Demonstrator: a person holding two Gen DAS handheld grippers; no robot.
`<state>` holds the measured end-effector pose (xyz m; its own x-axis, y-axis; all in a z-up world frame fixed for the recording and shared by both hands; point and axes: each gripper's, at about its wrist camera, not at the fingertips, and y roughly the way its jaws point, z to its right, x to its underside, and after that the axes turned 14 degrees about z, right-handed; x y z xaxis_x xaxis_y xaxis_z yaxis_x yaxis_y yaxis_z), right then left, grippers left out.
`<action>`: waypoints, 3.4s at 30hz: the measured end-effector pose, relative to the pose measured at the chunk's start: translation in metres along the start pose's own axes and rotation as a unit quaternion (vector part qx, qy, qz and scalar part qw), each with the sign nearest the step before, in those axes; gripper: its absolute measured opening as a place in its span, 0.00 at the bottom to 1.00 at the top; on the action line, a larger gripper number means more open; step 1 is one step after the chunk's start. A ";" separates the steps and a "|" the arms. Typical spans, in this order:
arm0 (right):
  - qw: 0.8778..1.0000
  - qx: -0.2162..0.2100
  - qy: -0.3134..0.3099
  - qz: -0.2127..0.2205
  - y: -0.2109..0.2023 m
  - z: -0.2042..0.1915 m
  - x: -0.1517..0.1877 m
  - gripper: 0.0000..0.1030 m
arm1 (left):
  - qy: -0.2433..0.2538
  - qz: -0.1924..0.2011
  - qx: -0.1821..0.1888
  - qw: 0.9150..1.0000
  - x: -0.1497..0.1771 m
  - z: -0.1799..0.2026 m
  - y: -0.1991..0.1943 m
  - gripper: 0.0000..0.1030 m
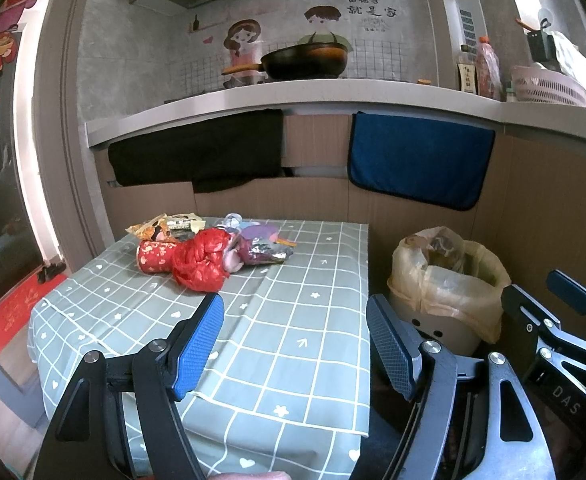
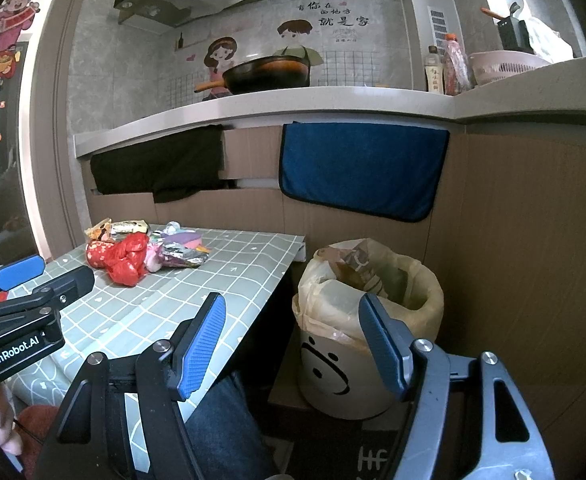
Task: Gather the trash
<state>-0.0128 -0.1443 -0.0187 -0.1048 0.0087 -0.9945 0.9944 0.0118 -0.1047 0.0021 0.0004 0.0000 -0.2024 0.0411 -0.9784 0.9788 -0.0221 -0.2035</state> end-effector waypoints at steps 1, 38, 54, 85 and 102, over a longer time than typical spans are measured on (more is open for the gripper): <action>1.000 0.000 0.000 0.000 0.000 0.000 0.000 0.65 | 0.000 0.000 0.000 1.000 0.000 0.000 0.000 0.72; 0.999 -0.019 -0.018 0.032 0.044 -0.006 -0.048 0.65 | -0.039 0.055 -0.044 0.997 -0.065 -0.048 0.042 0.72; 0.993 -0.087 -0.045 0.067 0.135 -0.077 -0.093 0.69 | -0.068 0.029 -0.099 0.992 -0.062 -0.165 0.116 0.72; 0.988 -0.114 -0.029 -0.098 0.285 -0.094 0.001 0.69 | -0.207 -0.141 -0.017 0.968 0.044 -0.196 0.306 0.59; 0.970 -0.185 -0.048 -0.153 0.335 -0.182 0.000 0.69 | -0.217 -0.106 -0.004 0.970 0.022 -0.225 0.242 0.46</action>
<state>0.3181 0.0420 -0.0521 -0.3752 -0.1442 -0.9157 0.8433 0.3569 -0.4018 0.2413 0.2206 -0.0631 -0.3913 -0.3809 -0.8377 0.9137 -0.0521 -0.4031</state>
